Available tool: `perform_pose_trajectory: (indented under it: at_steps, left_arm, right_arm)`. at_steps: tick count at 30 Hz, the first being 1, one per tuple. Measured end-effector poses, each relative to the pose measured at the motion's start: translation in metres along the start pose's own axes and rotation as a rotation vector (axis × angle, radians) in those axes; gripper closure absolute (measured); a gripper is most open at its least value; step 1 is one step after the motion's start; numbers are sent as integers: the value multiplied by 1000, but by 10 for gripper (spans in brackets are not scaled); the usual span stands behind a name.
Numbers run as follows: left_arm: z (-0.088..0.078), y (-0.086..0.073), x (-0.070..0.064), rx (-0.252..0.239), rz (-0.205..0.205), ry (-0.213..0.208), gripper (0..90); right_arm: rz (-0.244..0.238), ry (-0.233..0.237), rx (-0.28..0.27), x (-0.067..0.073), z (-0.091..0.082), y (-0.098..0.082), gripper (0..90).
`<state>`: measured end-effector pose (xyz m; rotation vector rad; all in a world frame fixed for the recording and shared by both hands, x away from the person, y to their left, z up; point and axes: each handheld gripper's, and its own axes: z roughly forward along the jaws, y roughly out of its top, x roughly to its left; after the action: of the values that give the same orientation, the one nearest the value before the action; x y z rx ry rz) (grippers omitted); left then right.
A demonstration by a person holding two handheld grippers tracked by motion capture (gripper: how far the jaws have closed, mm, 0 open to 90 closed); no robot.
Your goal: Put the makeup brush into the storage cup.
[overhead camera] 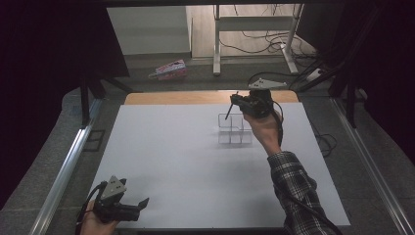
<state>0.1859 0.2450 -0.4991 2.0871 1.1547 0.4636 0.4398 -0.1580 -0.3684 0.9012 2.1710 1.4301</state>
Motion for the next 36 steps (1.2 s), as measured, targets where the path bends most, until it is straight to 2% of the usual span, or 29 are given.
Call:
perform_pose_trajectory:
  at_steps: [20,36]
  left_arm:
    - [0,0,0,0,0,-2,0]
    - [0,0,0,4,4,-1,0]
  right_arm:
    - [-7,-7,47,0,20,-23,844]
    - [6,-4,83,0,32,-43,842]
